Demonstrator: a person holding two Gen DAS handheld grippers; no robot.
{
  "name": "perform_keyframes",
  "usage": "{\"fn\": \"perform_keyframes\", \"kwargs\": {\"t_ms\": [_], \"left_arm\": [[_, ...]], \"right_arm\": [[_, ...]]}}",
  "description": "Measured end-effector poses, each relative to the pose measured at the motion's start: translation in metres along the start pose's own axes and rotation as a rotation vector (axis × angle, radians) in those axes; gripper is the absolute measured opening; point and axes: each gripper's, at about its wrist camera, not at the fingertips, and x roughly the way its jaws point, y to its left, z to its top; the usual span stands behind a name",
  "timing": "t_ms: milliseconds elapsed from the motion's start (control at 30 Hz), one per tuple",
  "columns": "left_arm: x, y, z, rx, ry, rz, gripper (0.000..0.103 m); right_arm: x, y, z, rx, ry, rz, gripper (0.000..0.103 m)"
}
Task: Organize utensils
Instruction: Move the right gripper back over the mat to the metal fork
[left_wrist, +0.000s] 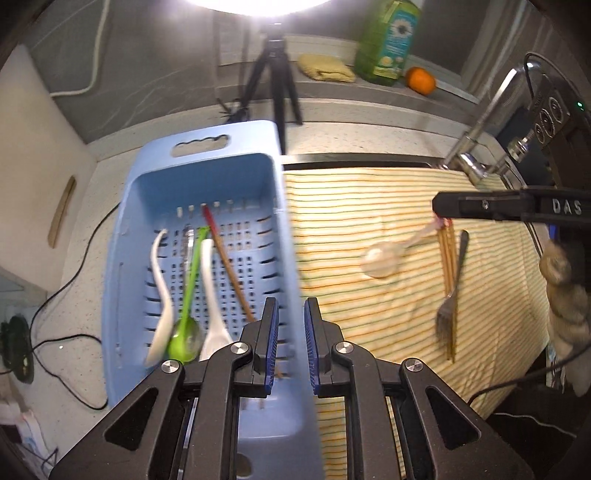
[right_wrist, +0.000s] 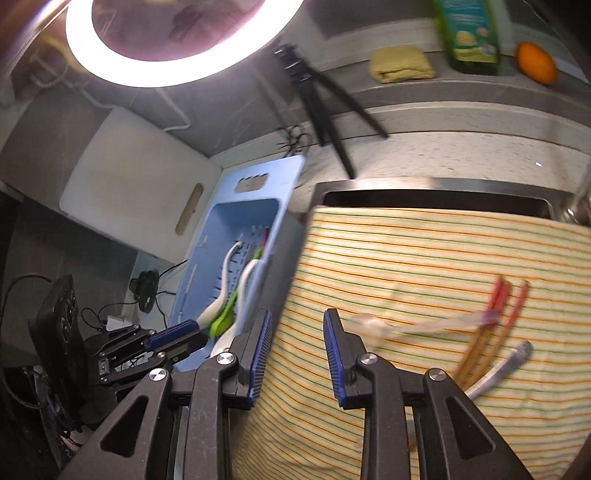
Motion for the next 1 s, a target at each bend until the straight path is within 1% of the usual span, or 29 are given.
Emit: {"fn": "perform_keyframes", "kwargs": {"t_ms": [133, 267, 433, 467, 500, 567, 600, 733, 833, 1000], "left_arm": [[0.002, -0.023, 0.002, 0.041, -0.001, -0.029, 0.021], [0.008, -0.045, 0.002, 0.077, 0.011, -0.065, 0.022], [0.019, -0.075, -0.002, 0.126, 0.04, -0.114, 0.022], [0.022, -0.082, -0.004, 0.134, 0.047, -0.126, 0.023], [0.024, -0.086, -0.006, 0.139, 0.053, -0.136, 0.026], [0.028, -0.097, -0.013, 0.155, 0.069, -0.153, 0.039], [0.03, -0.102, -0.017, 0.165, 0.078, -0.158, 0.04], [0.042, -0.12, -0.028, 0.218, 0.118, -0.151, 0.04], [0.051, -0.126, -0.031, 0.224, 0.143, -0.156, 0.04], [0.063, -0.133, -0.033, 0.244, 0.16, -0.151, 0.04]], "right_arm": [[-0.023, -0.04, -0.008, 0.075, -0.031, -0.026, 0.027], [-0.04, -0.075, -0.021, 0.14, -0.048, -0.049, 0.027], [-0.047, -0.106, -0.039, 0.211, -0.043, -0.057, 0.027], [-0.048, -0.11, -0.041, 0.223, -0.042, -0.054, 0.027], [-0.048, -0.115, -0.044, 0.235, -0.038, -0.053, 0.027], [-0.047, -0.124, -0.05, 0.255, -0.029, -0.044, 0.027], [-0.045, -0.127, -0.053, 0.263, -0.022, -0.039, 0.027], [-0.033, -0.138, -0.061, 0.298, 0.014, -0.013, 0.027], [-0.022, -0.145, -0.063, 0.318, 0.028, -0.009, 0.027], [-0.007, -0.158, -0.065, 0.376, 0.043, 0.025, 0.027]]}}
